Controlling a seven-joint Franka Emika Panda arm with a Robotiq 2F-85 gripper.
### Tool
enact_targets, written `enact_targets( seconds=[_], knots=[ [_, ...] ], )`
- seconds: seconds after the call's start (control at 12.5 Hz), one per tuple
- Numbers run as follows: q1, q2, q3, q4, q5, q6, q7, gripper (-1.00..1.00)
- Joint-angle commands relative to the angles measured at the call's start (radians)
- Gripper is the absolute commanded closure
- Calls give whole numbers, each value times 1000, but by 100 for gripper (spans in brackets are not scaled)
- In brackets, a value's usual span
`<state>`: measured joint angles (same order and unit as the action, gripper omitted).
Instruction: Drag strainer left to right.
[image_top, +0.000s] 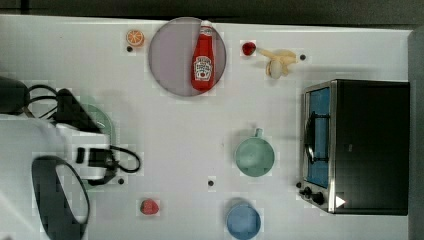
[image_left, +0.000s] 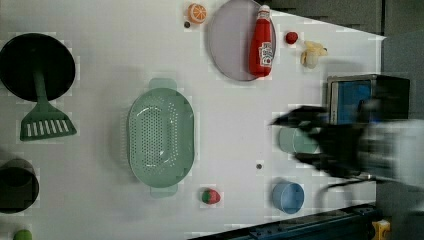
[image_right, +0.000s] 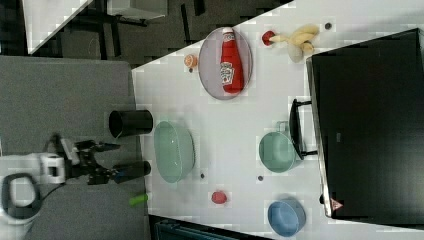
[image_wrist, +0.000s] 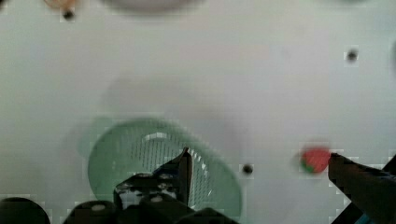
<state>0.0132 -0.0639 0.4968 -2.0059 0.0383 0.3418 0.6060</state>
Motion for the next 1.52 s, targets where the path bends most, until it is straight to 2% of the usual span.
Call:
enact_targets(
  seconds=[0.08, 0.48, 0.96, 1.2, 1.52],
  knots=[
    [9, 45, 54, -10, -18, 86, 381, -100],
    [21, 249, 99, -40, -41, 262, 635, -100],
    [43, 470, 78, -110, -50, 568, 683, -100],
    [97, 558, 8, -110, -50, 665, 683, -100],
    [222, 609, -112, -108, -50, 710, 684, -100]
  ],
)
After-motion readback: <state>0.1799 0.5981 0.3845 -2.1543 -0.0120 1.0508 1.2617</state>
